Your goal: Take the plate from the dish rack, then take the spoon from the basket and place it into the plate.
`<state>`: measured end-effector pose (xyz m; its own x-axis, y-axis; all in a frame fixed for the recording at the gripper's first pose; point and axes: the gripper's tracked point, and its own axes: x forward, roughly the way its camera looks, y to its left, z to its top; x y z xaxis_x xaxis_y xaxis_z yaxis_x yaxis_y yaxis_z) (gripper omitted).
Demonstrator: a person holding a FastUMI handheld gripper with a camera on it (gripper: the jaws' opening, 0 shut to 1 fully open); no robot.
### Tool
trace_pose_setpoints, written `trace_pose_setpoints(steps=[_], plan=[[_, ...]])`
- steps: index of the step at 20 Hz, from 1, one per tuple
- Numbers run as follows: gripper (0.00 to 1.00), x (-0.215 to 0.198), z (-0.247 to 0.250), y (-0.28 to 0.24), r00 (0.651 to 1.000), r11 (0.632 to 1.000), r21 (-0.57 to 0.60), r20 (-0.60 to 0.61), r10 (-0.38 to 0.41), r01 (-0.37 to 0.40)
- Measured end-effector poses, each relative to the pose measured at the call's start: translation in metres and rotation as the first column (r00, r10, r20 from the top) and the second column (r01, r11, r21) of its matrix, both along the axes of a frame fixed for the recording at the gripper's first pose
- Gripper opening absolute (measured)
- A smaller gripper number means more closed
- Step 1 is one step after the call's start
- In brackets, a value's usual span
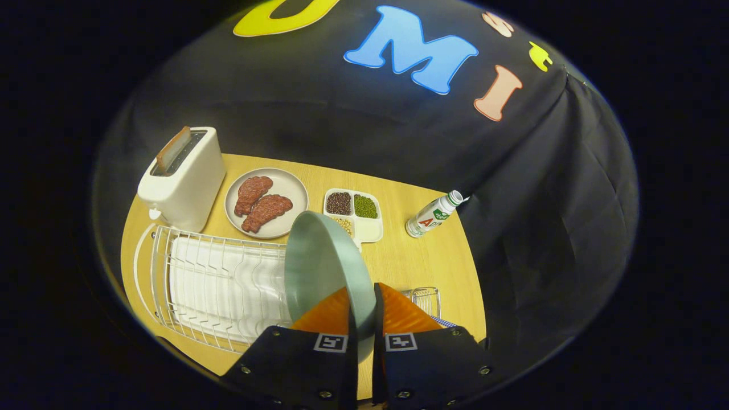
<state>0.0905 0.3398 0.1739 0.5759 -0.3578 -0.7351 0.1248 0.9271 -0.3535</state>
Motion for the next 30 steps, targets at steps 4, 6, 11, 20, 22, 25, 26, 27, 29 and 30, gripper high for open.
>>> trace_pose_setpoints(steps=[4,6,11,20,22,25,26,27,29,30], plan=[[0.1,-0.013,0.013,-0.011,1.0,0.997,0.071,0.017,0.017,-0.018],[0.1,-0.023,0.02,-0.022,1.0,0.993,0.115,0.018,0.021,-0.023],[0.1,-0.048,0.038,-0.047,0.997,0.968,0.241,0.049,0.064,-0.074],[0.1,-0.101,0.032,-0.094,0.986,0.84,0.515,0.078,0.151,-0.169],[0.1,-0.113,0.028,-0.109,0.987,0.811,0.563,0.082,0.138,-0.16],[0.1,-0.133,0.014,-0.124,0.986,0.744,0.648,0.1,0.132,-0.165],[0.1,-0.14,0.008,-0.13,0.987,0.72,0.676,0.096,0.125,-0.157],[0.1,-0.148,0.0,-0.135,0.988,0.697,0.701,0.094,0.122,-0.152],[0.1,-0.161,-0.016,-0.147,0.989,0.666,0.732,0.083,0.124,-0.145],[0.1,-0.168,-0.023,-0.154,0.988,0.649,0.747,0.078,0.13,-0.144]])
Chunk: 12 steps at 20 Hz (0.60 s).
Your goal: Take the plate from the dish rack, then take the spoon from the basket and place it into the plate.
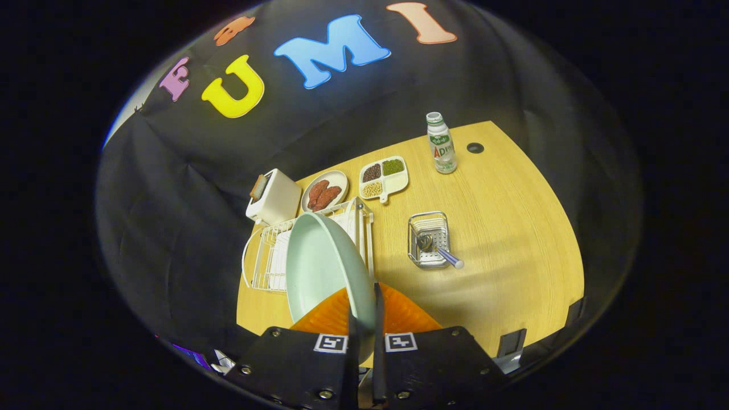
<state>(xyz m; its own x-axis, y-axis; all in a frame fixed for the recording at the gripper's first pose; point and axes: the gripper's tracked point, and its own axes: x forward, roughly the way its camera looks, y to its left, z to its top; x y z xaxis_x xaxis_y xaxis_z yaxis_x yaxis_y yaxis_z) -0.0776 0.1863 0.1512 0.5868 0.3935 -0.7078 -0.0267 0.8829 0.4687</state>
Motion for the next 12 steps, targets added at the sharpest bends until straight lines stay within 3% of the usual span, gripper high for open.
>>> trace_pose_setpoints(steps=[6,12], plan=[[0.1,-0.033,-0.037,-0.022,0.999,0.996,0.08,-0.026,0.03,-0.028],[0.1,-0.059,-0.096,-0.025,0.994,0.988,0.146,-0.104,-0.029,0.044]])
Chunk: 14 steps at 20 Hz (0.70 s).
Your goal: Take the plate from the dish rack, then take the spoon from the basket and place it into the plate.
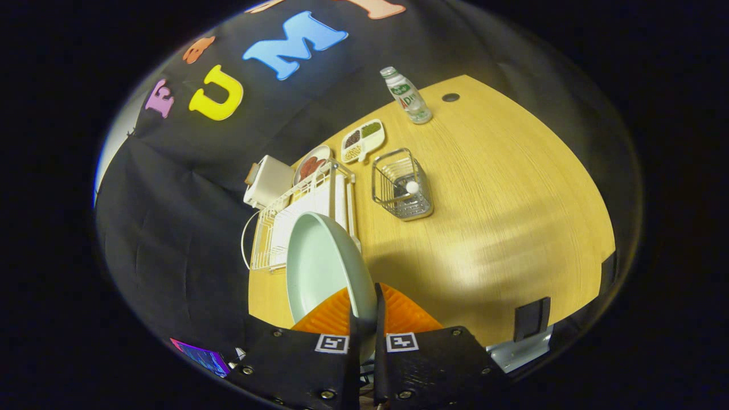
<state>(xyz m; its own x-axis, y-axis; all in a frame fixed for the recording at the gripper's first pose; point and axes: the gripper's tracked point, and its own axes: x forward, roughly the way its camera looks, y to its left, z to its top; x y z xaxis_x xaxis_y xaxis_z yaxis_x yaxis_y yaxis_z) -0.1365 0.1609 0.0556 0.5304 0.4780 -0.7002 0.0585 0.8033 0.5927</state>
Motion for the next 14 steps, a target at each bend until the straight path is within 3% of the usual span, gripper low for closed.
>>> trace_pose_setpoints(steps=[6,14], plan=[[0.1,-0.006,-0.061,0.019,0.999,0.999,0.047,-0.045,-0.006,0.008],[0.1,-0.002,-0.112,0.015,0.997,0.999,-0.034,-0.079,0.003,-0.006]])
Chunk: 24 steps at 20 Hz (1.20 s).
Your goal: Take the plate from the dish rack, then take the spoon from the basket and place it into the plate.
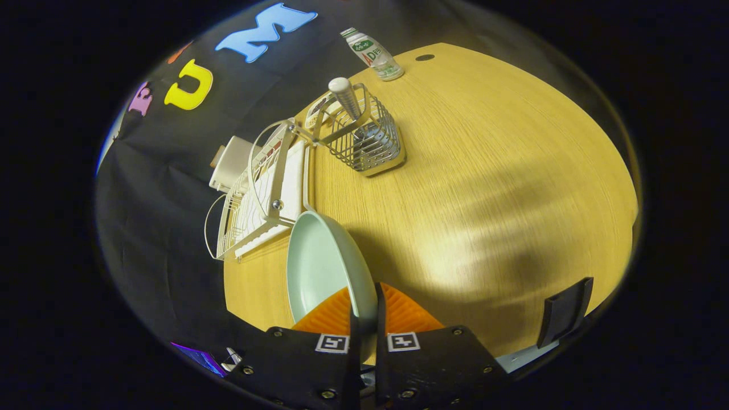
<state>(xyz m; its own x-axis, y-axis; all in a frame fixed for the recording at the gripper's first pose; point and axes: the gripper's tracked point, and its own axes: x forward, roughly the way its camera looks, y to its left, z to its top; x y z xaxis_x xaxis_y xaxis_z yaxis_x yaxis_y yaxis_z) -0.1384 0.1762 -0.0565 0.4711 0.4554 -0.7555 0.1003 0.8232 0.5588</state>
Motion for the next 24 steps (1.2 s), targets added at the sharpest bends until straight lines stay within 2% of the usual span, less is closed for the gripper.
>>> trace_pose_setpoints(steps=[2,4,6,7,9,12,15,18,19,21,23,24], plan=[[0.11,0.003,0.001,-0.001,1.0,1.0,0.003,0.007,0.006,-0.006],[0.17,0.011,0.003,-0.004,0.998,1.0,-0.016,0.061,0.011,-0.01],[0.43,0.021,0.01,-0.019,0.991,0.996,-0.086,0.127,0.029,-0.018],[0.51,0.023,0.018,-0.027,0.984,0.992,-0.123,0.172,0.037,-0.016],[0.5,0.029,0.043,-0.043,0.957,0.982,-0.188,0.284,0.053,0.002],[0.51,0.035,0.089,-0.063,0.898,0.971,-0.23,0.437,0.048,0.059],[0.5,0.044,0.133,-0.08,0.821,0.956,-0.265,0.569,0.048,0.128],[0.5,0.055,0.181,-0.091,0.701,0.934,-0.296,0.709,0.074,0.201],[0.56,0.058,0.19,-0.09,0.666,0.932,-0.3,0.741,0.092,0.205],[0.99,0.065,0.203,-0.084,0.597,0.92,-0.325,0.791,0.137,0.22],[1.0,0.08,0.204,-0.082,0.521,0.906,-0.34,0.837,0.17,0.252],[1.0,0.087,0.199,-0.08,0.495,0.898,-0.351,0.849,0.185,0.267]])
